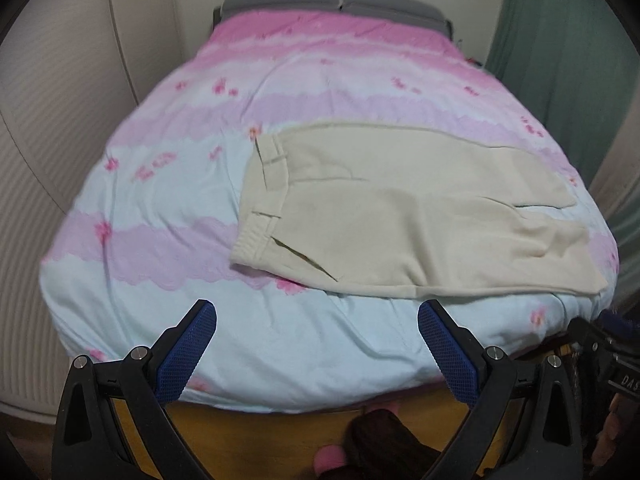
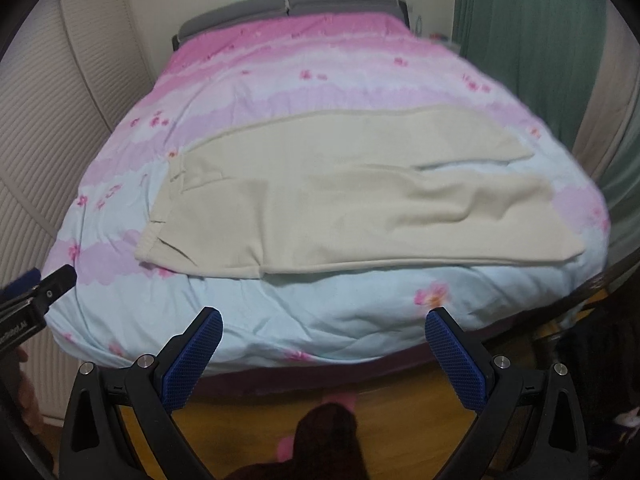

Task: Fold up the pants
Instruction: 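Lower both tools onto the trousers' waistband and close both grippers on it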

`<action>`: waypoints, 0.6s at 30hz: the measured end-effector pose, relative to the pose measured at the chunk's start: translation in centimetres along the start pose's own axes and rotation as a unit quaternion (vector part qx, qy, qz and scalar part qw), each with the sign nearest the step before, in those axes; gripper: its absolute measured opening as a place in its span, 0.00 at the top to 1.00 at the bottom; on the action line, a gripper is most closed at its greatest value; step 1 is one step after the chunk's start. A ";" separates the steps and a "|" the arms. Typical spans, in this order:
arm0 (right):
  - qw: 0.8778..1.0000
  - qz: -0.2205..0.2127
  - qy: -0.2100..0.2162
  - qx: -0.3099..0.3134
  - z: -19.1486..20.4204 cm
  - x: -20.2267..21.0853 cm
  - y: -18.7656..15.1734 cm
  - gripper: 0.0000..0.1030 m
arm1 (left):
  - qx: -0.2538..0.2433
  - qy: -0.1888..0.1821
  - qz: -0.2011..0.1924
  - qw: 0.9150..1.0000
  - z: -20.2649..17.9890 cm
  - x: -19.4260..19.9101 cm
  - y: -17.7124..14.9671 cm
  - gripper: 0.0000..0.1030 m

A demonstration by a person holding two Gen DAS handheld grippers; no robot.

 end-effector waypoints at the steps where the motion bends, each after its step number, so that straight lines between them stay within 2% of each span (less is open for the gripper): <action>1: 1.000 0.005 0.008 -0.003 -0.1 -0.9 0.1 0.01 | 0.005 0.004 0.011 1.000 0.0 -1.4 0.1 0.01; 4: 0.999 0.041 0.031 0.003 -0.4 -5.8 0.7 0.04 | 0.027 0.008 0.053 0.998 0.2 -5.9 0.2 0.05; 8: 0.995 0.088 0.048 -0.003 -1.0 -10.5 0.9 0.07 | 0.070 0.016 0.088 0.994 1.2 -10.6 -0.2 0.06; 13: 0.991 0.129 0.040 -0.021 -2.0 -15.4 0.5 0.11 | 0.103 0.022 0.133 0.986 2.2 -15.3 -1.1 0.06; 18: 0.982 0.169 0.043 -0.077 -2.8 -19.3 -0.7 0.14 | 0.146 0.015 0.187 0.971 3.4 -19.9 -2.7 0.11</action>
Point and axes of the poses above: each gripper's, at about its wrist camera, not at the fingertips, and x roughly against the way its jaws point, z to its left, y to its top, the point moved 6 cm from there along -x, roughly the way its jaws point, and after that the axes turned 7 degrees about -z, right-handed, at the moved point
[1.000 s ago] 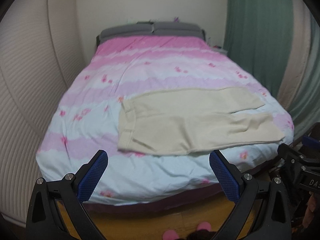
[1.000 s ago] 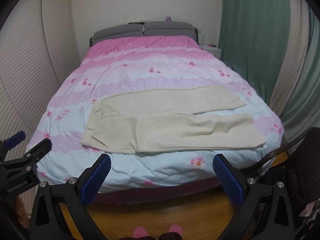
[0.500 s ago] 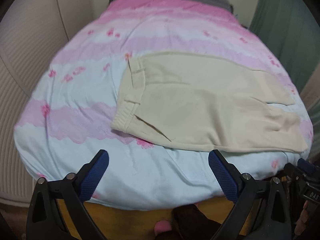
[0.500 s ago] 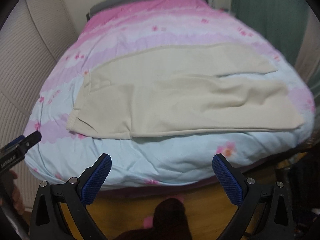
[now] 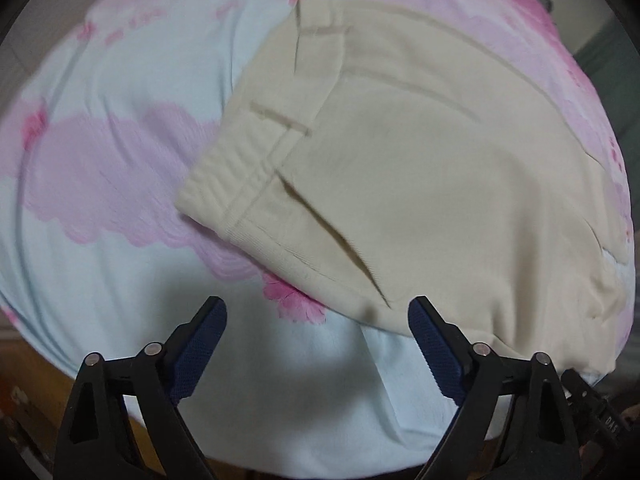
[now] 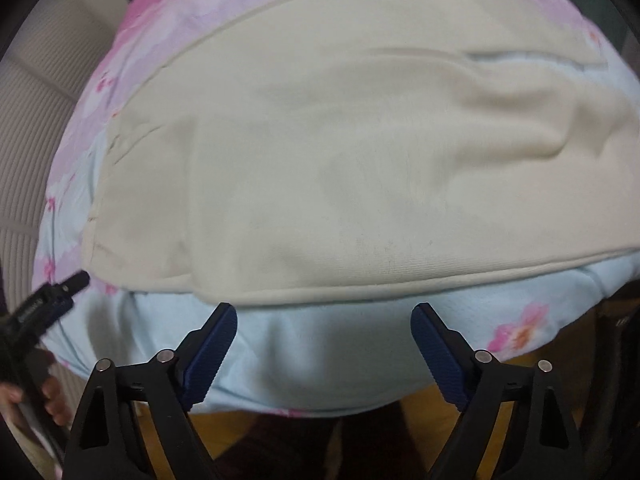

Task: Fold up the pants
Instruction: 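Lower both tools onto the trousers' waistband and close both grippers on it, then lift the waistband with both grippers and lay it over the trouser legs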

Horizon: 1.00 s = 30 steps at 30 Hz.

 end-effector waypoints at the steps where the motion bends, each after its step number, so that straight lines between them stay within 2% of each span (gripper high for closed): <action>1: 1.000 0.010 0.000 -0.018 -0.3 -0.7 0.0 0.15 | 0.009 -0.003 0.011 1.000 0.2 -1.0 0.1 0.11; 4: 0.998 0.024 0.018 -0.059 -0.5 -2.0 0.2 0.15 | 0.029 -0.008 0.033 0.999 0.4 -3.1 0.4 0.11; 7: 0.996 0.032 0.015 -0.088 -0.7 -3.4 0.2 0.15 | 0.033 -0.014 0.043 0.998 0.1 -4.2 1.2 0.13; 9: 0.994 0.037 0.005 -0.098 -0.8 -4.4 0.4 0.19 | 0.035 -0.028 0.051 0.998 -0.5 -4.5 2.1 0.25; 10: 0.994 0.040 -0.003 -0.105 -0.9 -4.9 0.7 0.26 | 0.039 -0.034 0.056 0.997 -0.8 -4.5 2.6 0.28; 12: 0.993 0.044 -0.017 -0.110 -1.0 -5.5 1.1 0.36 | 0.045 -0.039 0.064 0.996 -1.2 -4.4 3.4 0.52; 14: 0.992 0.052 -0.029 -0.114 -0.9 -6.0 1.7 0.60 | 0.050 -0.041 0.073 0.995 -1.3 -4.0 4.1 0.66; 17: 0.993 0.051 -0.045 -0.099 -0.3 -5.5 2.8 0.80 | 0.035 -0.051 0.074 0.995 -1.4 -2.4 4.7 0.78; 18: 0.993 0.049 -0.049 -0.093 0.0 -5.1 3.1 0.82 | 0.027 -0.059 0.070 0.995 -1.6 -1.4 5.0 0.83; 21: 0.995 0.023 -0.051 -0.080 1.1 -2.3 4.5 0.84 | 0.000 -0.073 0.048 0.996 -2.2 2.2 6.0 0.87; 26: 0.995 -0.042 -0.052 -0.069 3.1 3.4 7.9 0.85 | -0.026 -0.093 -0.021 0.995 -3.4 7.9 9.6 0.89; 30: 0.992 -0.092 -0.048 -0.069 4.1 6.6 12.1 0.85 | -0.006 -0.116 -0.055 0.992 -4.2 9.4 13.2 0.90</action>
Point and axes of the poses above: each gripper's, at about its wrist camera, not at the fingertips, and x roughly against the way its jaws point, z to its left, y to its top, the point moved 6 cm from there along -x, roughly the way its jaws point, and after that the axes turned 7 degrees about -z, right-handed, at the moved point
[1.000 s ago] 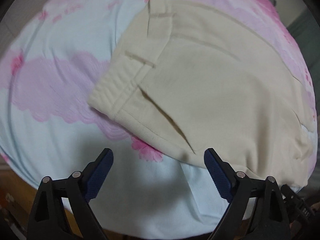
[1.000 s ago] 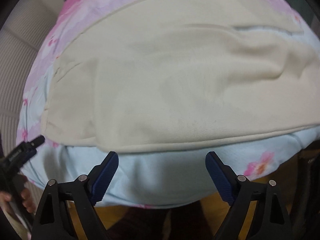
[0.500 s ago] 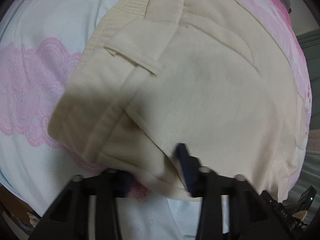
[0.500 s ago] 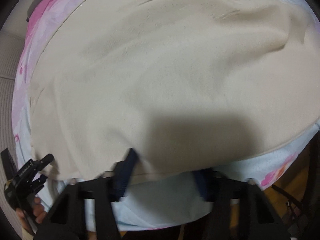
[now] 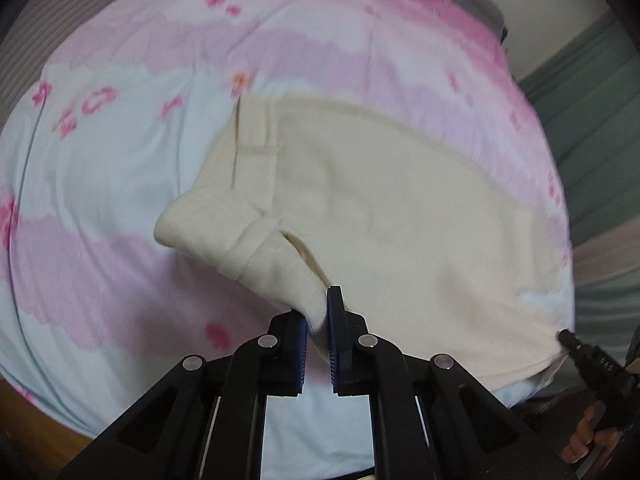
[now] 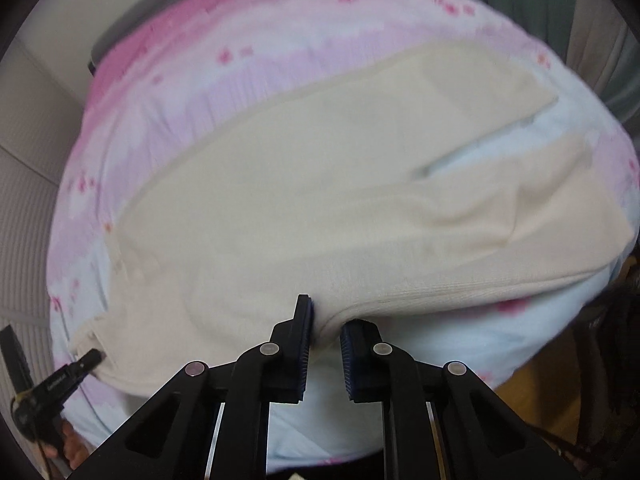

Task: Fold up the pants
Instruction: 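Lift the waistband with both grippers and lay it over the trouser legs, then open both grippers to release the folded trousers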

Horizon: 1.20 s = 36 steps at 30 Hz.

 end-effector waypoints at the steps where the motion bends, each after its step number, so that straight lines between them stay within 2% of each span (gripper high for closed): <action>1: 1.000 -0.013 0.004 0.003 0.9 0.3 1.3 0.85 | 0.006 -0.005 -0.011 1.000 -0.4 0.0 1.7 0.90; 5: 0.999 -0.043 0.012 0.010 2.7 0.6 6.6 0.86 | 0.017 0.005 -0.041 0.999 -1.6 0.1 5.8 0.90; 8: 0.998 -0.055 0.016 0.011 3.2 -0.3 10.3 0.86 | 0.027 0.021 -0.049 0.998 -1.6 -0.9 8.8 0.90; 13: 0.999 -0.032 0.019 0.036 5.9 -4.4 15.8 0.86 | 0.059 0.051 -0.055 0.995 -1.0 -4.4 12.7 0.90; 17: 0.998 -0.002 0.018 0.066 7.0 -8.9 18.5 0.86 | 0.092 0.080 -0.035 0.992 -0.2 -8.6 15.2 0.90; 22: 0.994 0.049 0.008 0.099 8.6 -16.0 21.0 0.86 | 0.100 0.110 -0.011 0.989 0.5 -13.4 17.6 0.90; 27: 0.990 0.093 -0.001 0.104 9.2 -21.9 22.0 0.86 | 0.095 0.146 0.031 0.984 1.2 -17.8 18.6 0.89; 31: 0.986 0.129 -0.016 0.106 9.6 -24.5 21.7 0.82 | 0.110 0.155 0.076 0.979 1.5 -19.7 18.9 0.87; 32: 0.985 0.135 -0.019 0.108 9.7 -24.6 21.7 0.79 | 0.109 0.152 0.076 0.979 1.4 -19.5 19.2 0.82; 33: 0.984 0.140 -0.018 0.111 10.0 -24.5 21.7 0.71 | 0.109 0.146 0.072 0.981 1.1 -19.3 19.4 0.70; 34: 0.983 0.142 -0.007 0.113 10.4 -24.3 21.7 0.58 | 0.106 0.133 0.059 0.984 0.7 -18.7 19.7 0.62; 35: 0.984 0.142 0.013 0.111 11.1 -23.8 21.8 0.48 | 0.101 0.125 0.044 0.986 0.2 -18.0 20.0 0.42; 36: 0.984 0.138 0.028 0.110 11.8 -23.2 21.9 0.45 | 0.096 0.123 0.030 0.987 -0.1 -17.4 20.3 0.36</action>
Point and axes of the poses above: each gripper's, at about its wrist camera, not at the fingertips, and x roughly against the way its jaws point, z to its left, y to its top, the point moved 6 cm from there along -x, roughly the way its jaws point, and after that the axes turned 7 degrees about -z, right-handed, at the moved point
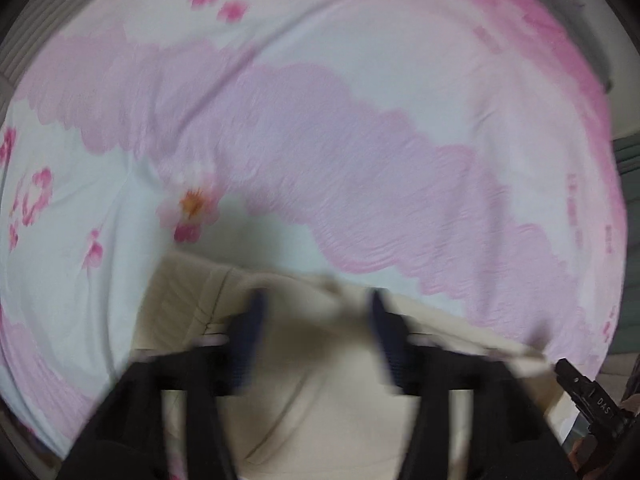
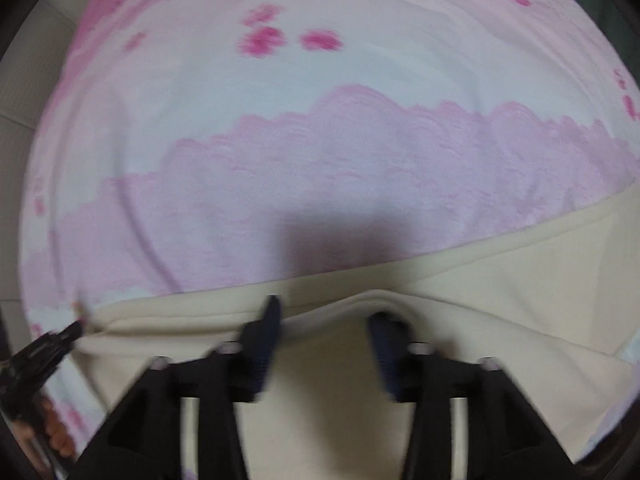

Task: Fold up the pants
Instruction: 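Open both grippers to release the folded trousers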

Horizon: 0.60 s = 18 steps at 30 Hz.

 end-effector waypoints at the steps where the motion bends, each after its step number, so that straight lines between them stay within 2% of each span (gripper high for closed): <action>1: 1.000 -0.004 0.004 0.001 0.4 0.4 0.0 0.43 | -0.007 -0.001 -0.013 1.000 -0.3 0.8 0.1 0.36; 4: 0.999 -0.039 0.030 0.022 1.9 2.9 -0.2 0.43 | -0.063 -0.022 -0.038 0.997 -2.1 3.6 -0.4 0.36; 7: 0.993 -0.095 0.020 0.073 3.5 7.1 -1.4 0.42 | -0.150 -0.046 -0.067 0.985 -4.4 7.2 -2.4 0.36; 9: 0.989 -0.121 0.017 0.086 3.7 9.5 -2.7 0.39 | -0.200 -0.068 -0.077 0.974 -6.1 9.3 -4.0 0.36; 14: 0.983 -0.161 0.004 0.085 1.2 15.5 -7.7 0.37 | -0.316 -0.134 -0.099 0.934 -10.5 14.7 -10.4 0.34; 18: 0.983 -0.176 -0.012 0.059 -2.5 18.9 -12.5 0.32 | -0.363 -0.184 -0.099 0.908 -13.2 17.5 -15.5 0.30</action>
Point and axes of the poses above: each gripper's, at about its wrist camera, not at the fingertips, and x roughly against the way its jaws point, z to its left, y to its top, the point moved 6 cm from there along -x, roughly the way its jaws point, and after that the axes turned 7 degrees about -z, right-handed, at the moved point
